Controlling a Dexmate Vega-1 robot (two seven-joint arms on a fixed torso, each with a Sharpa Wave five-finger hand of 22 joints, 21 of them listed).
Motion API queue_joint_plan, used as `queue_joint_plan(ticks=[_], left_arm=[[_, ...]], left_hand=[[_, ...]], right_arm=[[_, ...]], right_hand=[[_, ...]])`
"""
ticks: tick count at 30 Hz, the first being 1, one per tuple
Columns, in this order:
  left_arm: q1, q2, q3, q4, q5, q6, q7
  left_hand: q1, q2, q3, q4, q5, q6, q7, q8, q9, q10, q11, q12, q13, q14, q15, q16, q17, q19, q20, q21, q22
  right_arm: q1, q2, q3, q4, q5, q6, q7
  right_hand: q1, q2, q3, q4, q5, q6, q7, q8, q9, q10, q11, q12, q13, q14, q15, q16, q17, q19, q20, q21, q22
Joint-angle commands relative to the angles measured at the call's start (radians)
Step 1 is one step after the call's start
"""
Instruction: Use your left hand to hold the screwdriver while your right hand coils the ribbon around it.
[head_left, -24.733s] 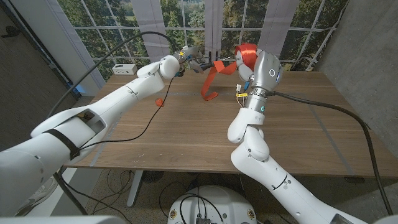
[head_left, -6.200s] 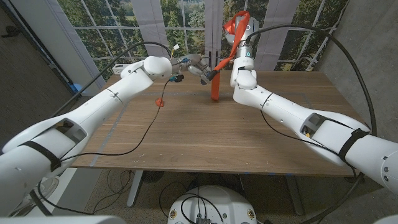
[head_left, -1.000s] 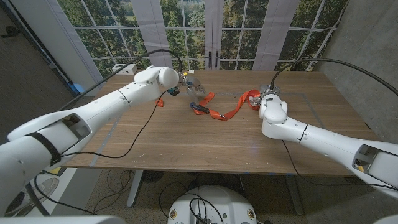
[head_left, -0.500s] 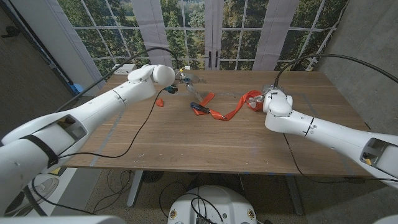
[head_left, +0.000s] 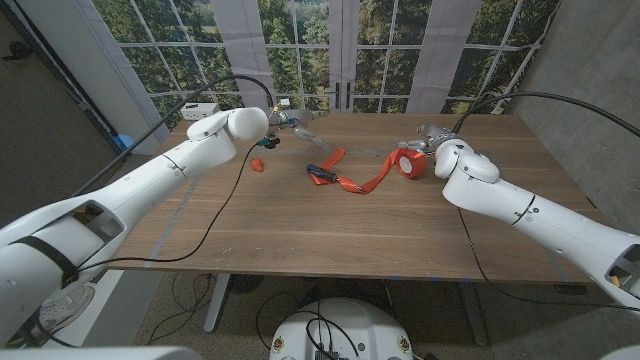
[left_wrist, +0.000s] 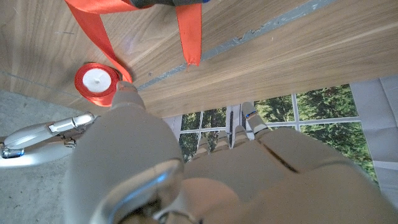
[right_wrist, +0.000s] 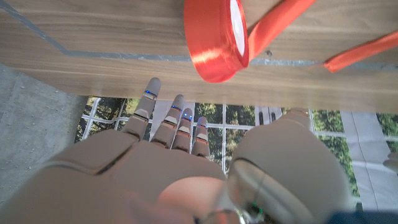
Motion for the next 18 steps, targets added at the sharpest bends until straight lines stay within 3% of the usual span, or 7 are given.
queue_joint_plan(ticks=[1,6,8,11,13,15,18], left_arm=[[0.135,0.017,-0.113,-0.021,-0.08,-0.074,0.243],[0.205,-0.029,-0.184,0.051,-0.202,-0.204,0.368],[0.21,-0.036,-0.2,0.076,-0.278,-0.236,0.335],[0.229,-0.054,-0.22,0.112,-0.329,-0.288,0.359],[0.226,-0.065,-0.229,0.144,-0.401,-0.318,0.313],[0.231,-0.088,-0.242,0.186,-0.478,-0.365,0.279],[0.252,-0.097,-0.254,0.196,-0.517,-0.401,0.285]], left_hand=[[-0.089,0.048,-0.014,0.058,-0.012,-0.025,-0.022,0.003,0.003,-0.07,-0.001,-0.002,-0.009,-0.043,0.008,0.007,0.002,-0.078,0.002,-0.03,0.004],[-0.144,0.081,-0.02,0.089,-0.019,0.011,-0.05,0.018,0.002,-0.057,-0.013,0.009,-0.018,-0.042,-0.016,0.015,0.001,-0.084,-0.018,-0.045,0.004],[-0.169,0.1,-0.019,0.101,-0.023,0.048,-0.065,0.027,0.0,-0.034,-0.024,0.019,-0.023,-0.032,-0.021,0.02,-0.001,-0.075,-0.025,-0.049,0.004],[-0.183,0.111,-0.017,0.108,-0.026,0.066,-0.069,0.029,-0.001,-0.017,-0.039,0.024,-0.026,-0.018,-0.028,0.025,-0.003,-0.062,-0.032,-0.049,0.004],[-0.192,0.115,-0.017,0.111,-0.026,0.078,-0.075,0.031,-0.001,-0.007,-0.045,0.027,-0.028,-0.012,-0.032,0.027,-0.003,-0.059,-0.033,-0.05,0.004],[-0.215,0.12,-0.019,0.12,-0.028,0.083,-0.08,0.026,-0.002,-0.012,-0.056,0.022,-0.032,-0.043,-0.045,0.014,-0.006,-0.073,-0.046,-0.062,0.004],[-0.267,0.126,-0.02,0.13,-0.026,0.062,-0.11,0.007,-0.004,-0.047,-0.093,0.004,-0.04,-0.114,-0.062,-0.003,-0.009,-0.107,-0.058,-0.09,0.003]], right_arm=[[-0.16,0.006,0.208,-0.058,0.184,0.165,-0.196],[-0.228,0.018,0.309,-0.054,0.315,0.294,-0.212],[-0.259,0.036,0.338,-0.043,0.35,0.362,-0.245],[-0.308,0.066,0.393,0.002,0.43,0.523,-0.264],[-0.316,0.074,0.396,0.024,0.444,0.574,-0.28],[-0.316,0.071,0.389,0.036,0.441,0.607,-0.292],[-0.336,0.094,0.414,0.076,0.501,0.719,-0.286]], right_hand=[[-0.034,0.011,-0.017,0.01,0.007,0.006,-0.005,0.002,0.0,-0.01,0.008,0.001,-0.003,-0.021,0.014,0.004,-0.002,-0.033,-0.008,-0.023,0.003],[-0.06,0.028,-0.023,0.017,0.007,-0.003,-0.006,-0.002,-0.002,-0.022,0.011,0.0,-0.008,-0.045,0.026,0.002,-0.004,-0.06,-0.008,-0.045,0.003],[-0.074,0.038,-0.025,0.02,0.006,-0.01,-0.009,-0.004,-0.002,-0.032,0.016,-0.002,-0.011,-0.057,0.034,0.001,-0.004,-0.069,-0.003,-0.054,0.003],[-0.089,0.054,-0.025,0.023,0.004,-0.015,-0.009,-0.005,-0.003,-0.044,0.019,-0.004,-0.014,-0.068,0.042,0.002,-0.005,-0.078,-0.002,-0.065,0.003],[-0.114,0.077,-0.026,0.026,0.0,-0.021,-0.011,-0.006,-0.004,-0.065,0.012,-0.008,-0.019,-0.087,0.043,0.001,-0.007,-0.088,0.0,-0.078,0.003],[-0.134,0.093,-0.03,0.023,-0.007,-0.047,-0.035,-0.014,-0.005,-0.107,0.002,-0.015,-0.027,-0.121,0.045,-0.007,-0.015,-0.105,-0.006,-0.098,0.002],[-0.146,0.105,-0.035,0.012,-0.017,-0.075,-0.048,-0.017,-0.007,-0.166,-0.012,-0.017,-0.041,-0.176,0.051,-0.017,-0.033,-0.127,-0.022,-0.128,0.001]])
